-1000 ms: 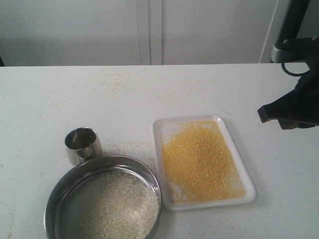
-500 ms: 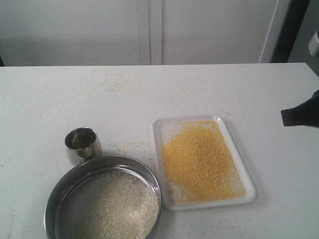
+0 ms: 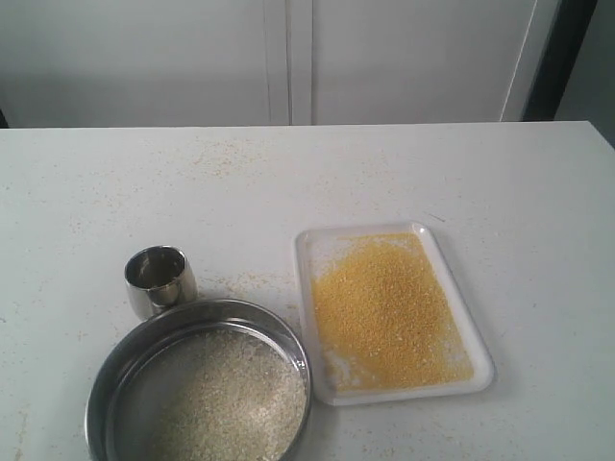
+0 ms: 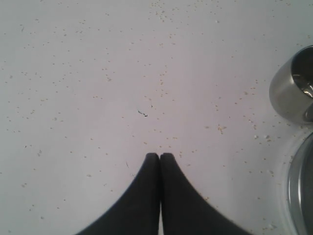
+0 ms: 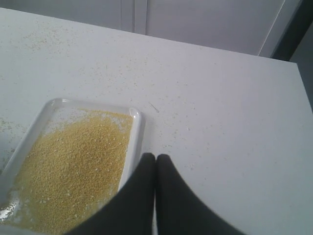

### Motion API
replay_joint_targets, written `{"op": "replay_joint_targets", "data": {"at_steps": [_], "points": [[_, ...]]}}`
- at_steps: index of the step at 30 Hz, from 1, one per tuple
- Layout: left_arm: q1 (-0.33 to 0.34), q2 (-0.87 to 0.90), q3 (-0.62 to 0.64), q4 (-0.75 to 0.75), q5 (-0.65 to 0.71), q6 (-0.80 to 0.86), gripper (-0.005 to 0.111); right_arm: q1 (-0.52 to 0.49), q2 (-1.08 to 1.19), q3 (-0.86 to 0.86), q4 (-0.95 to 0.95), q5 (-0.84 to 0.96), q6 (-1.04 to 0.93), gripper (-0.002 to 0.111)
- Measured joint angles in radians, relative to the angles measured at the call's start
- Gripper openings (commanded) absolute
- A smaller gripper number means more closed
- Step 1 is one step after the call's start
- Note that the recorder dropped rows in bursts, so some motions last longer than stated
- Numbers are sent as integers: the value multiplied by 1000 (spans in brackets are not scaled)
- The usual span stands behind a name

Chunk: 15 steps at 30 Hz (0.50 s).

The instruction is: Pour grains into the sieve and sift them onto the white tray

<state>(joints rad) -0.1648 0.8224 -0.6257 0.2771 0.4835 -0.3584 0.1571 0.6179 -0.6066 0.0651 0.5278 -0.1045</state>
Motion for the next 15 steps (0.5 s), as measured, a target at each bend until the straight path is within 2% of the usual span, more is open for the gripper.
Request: {"op": "replay_joint_targets", "data": {"at_steps": [10,15], "points": [[0,0,0,0,0,0,0,0,-7,0,0,0,0,0],[0,-42,16,-56,-2,0,0,0,-7,0,0,0,0,0]]}}
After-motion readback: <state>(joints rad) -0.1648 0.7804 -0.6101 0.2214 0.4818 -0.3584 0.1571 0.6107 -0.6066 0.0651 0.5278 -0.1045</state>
